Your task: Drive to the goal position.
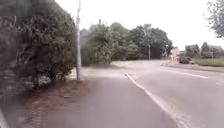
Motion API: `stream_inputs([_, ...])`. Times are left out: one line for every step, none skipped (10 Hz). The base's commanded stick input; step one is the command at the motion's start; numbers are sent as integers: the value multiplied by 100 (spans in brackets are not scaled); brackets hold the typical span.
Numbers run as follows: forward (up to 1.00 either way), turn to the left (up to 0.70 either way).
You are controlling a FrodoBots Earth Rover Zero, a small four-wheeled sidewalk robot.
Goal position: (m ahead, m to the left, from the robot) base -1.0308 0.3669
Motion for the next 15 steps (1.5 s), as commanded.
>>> stream_inputs([100,0])
stream_inputs([100,0])
stream_inputs([100,0])
stream_inputs([100,0])
stream_inputs([100,0])
stream_inputs([100,0])
stream_inputs([100,0])
stream_inputs([100,0])
stream_inputs([100,0])
stream_inputs([100,0])
stream_inputs([100,0])
stream_inputs([100,0])
stream_inputs([100,0])
stream_inputs([100,0])
stream_inputs([100,0])
